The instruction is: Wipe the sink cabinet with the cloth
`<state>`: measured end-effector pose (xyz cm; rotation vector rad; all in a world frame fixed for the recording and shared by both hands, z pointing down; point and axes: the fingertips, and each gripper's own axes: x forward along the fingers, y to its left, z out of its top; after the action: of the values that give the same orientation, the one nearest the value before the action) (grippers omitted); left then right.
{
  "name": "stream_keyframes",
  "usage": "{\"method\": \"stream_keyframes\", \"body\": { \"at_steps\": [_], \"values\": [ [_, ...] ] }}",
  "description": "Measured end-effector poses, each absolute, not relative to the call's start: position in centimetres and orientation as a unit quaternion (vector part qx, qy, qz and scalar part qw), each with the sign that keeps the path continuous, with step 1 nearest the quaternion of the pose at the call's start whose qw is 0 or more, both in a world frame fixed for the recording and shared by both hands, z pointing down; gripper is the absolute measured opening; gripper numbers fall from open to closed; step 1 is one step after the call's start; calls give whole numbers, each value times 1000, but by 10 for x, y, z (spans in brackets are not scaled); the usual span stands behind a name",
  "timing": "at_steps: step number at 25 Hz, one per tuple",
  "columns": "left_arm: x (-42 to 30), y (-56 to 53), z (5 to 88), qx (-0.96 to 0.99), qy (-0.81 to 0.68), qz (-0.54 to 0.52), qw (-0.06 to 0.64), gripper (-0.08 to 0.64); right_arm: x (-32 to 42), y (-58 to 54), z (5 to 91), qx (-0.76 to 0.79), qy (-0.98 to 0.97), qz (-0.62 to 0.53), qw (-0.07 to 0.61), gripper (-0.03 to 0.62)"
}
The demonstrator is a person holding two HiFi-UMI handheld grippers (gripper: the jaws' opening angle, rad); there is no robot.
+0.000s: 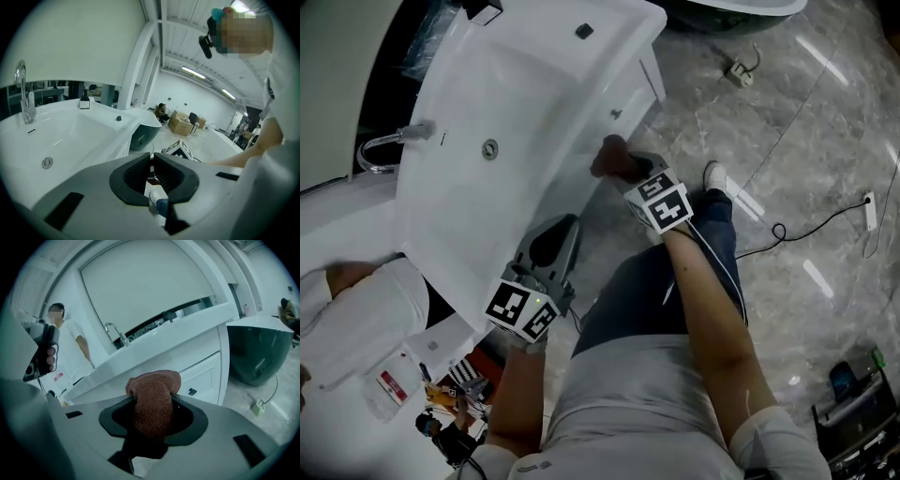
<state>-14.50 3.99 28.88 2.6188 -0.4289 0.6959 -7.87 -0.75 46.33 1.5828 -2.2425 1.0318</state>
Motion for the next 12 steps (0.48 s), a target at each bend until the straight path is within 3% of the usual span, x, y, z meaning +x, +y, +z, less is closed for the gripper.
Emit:
{"method": "stream_keyframes", "body": {
  "at_steps": [12],
  "values": [
    [-168, 36, 351, 916, -165, 302, 206, 14, -141, -60, 535, 489, -789, 362, 86, 166]
  ]
}}
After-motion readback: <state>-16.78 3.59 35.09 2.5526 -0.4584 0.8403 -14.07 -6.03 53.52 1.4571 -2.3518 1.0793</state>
